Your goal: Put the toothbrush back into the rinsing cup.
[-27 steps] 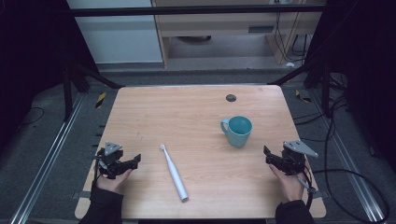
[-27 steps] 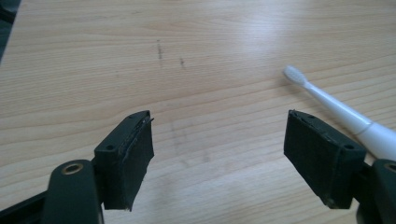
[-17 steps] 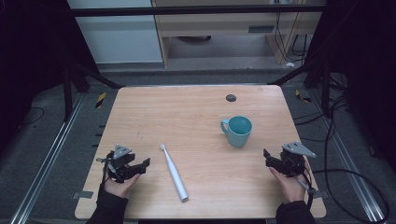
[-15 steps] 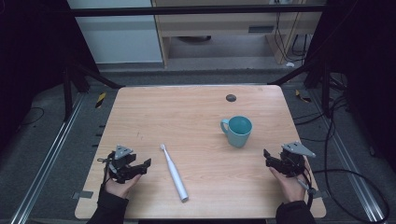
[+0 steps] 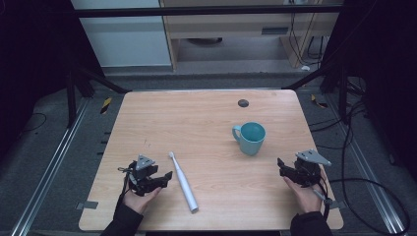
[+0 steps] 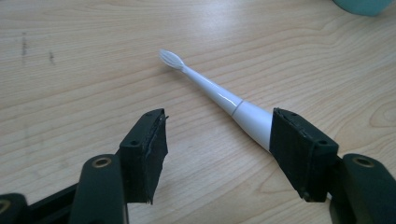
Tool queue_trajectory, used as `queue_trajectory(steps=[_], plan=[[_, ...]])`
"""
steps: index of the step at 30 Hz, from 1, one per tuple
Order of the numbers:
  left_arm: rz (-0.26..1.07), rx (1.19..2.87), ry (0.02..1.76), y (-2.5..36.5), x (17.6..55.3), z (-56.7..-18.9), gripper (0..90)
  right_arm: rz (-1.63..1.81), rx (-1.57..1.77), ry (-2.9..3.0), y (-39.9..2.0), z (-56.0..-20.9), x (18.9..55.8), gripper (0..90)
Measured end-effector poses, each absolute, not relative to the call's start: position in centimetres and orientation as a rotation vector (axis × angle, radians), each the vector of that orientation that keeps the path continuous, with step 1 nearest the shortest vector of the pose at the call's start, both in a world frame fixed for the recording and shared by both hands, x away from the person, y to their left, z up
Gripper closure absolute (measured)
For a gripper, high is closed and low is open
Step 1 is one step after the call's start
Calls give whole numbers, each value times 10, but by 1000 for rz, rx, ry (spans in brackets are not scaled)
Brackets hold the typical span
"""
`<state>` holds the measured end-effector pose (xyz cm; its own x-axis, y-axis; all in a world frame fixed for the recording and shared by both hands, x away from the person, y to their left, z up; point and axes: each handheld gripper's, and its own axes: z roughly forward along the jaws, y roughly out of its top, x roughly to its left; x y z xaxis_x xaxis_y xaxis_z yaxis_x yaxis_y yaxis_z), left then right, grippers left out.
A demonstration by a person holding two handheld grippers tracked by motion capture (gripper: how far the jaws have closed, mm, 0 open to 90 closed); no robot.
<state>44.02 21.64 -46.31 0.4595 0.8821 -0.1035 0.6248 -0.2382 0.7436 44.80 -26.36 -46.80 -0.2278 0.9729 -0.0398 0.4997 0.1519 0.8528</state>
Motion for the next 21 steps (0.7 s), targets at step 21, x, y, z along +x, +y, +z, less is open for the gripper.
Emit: queue_trajectory(steps=[21], plan=[[364, 2057, 1202, 173, 438, -476, 361, 953, 1398, 1849, -261, -470, 449, 262]])
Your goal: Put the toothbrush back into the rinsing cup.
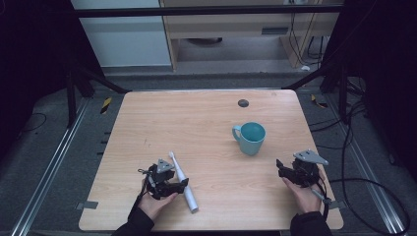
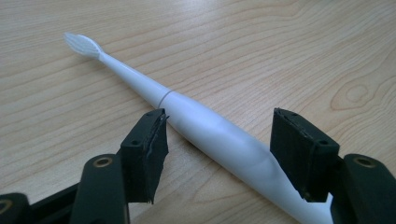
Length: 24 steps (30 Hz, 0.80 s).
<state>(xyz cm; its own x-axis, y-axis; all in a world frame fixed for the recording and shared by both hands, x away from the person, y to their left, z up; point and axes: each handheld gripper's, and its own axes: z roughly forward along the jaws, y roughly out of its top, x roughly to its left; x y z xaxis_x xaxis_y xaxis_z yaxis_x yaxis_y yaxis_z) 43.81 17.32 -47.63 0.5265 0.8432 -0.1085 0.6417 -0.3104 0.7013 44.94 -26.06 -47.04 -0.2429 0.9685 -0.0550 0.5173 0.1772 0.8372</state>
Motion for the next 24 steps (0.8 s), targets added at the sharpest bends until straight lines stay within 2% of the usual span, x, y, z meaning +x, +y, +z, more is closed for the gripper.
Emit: queue_trajectory(steps=[10, 24], plan=[[319, 2070, 1213, 172, 442, -480, 389, 943, 1398, 1863, -260, -471, 450, 263], [325, 2089, 1217, 172, 443, -483, 454, 946, 1403, 1864, -260, -471, 450, 268]])
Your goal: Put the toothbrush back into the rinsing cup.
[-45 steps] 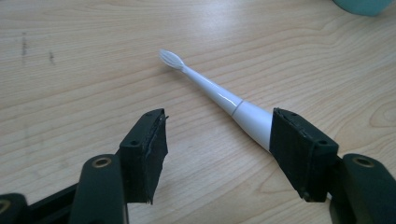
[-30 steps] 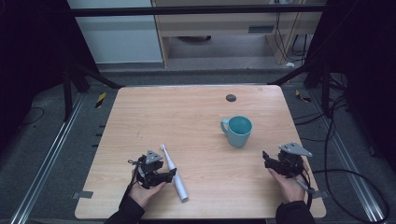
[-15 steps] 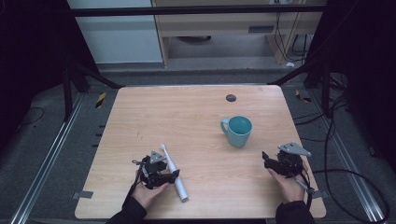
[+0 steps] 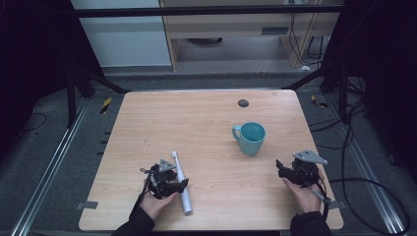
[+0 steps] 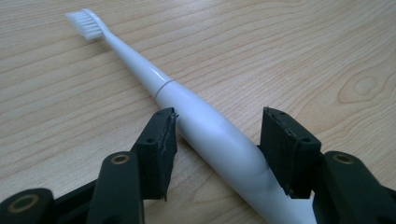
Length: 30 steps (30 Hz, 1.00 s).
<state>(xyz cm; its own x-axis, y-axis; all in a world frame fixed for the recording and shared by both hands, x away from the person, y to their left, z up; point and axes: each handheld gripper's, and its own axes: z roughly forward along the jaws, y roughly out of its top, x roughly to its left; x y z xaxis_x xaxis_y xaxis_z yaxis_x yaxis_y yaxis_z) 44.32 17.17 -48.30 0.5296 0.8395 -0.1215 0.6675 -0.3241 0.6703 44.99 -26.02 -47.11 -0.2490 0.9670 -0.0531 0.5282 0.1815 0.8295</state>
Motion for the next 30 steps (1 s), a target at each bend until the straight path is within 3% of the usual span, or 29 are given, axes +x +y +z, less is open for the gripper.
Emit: queue_trajectory(steps=[30], plan=[[304, 2104, 1191, 174, 446, -483, 614, 941, 1404, 1877, -261, -472, 451, 284]])
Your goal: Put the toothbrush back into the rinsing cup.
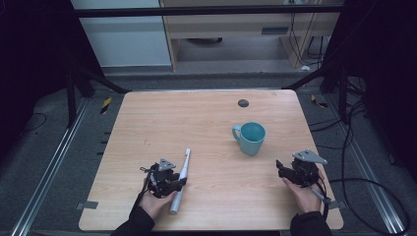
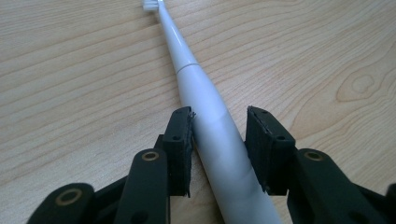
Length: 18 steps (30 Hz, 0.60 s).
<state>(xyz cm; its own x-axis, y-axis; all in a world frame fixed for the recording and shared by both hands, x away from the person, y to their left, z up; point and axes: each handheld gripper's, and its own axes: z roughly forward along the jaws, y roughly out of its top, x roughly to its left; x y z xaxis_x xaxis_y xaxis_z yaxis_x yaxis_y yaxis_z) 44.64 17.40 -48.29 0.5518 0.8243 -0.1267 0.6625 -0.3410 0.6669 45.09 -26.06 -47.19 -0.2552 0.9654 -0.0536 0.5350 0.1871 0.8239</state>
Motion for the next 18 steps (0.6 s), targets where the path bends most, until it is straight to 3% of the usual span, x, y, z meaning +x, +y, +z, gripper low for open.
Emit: queue_trajectory(steps=[18], plan=[[285, 2136, 1158, 175, 448, -482, 655, 942, 1402, 1885, -260, -472, 451, 296]])
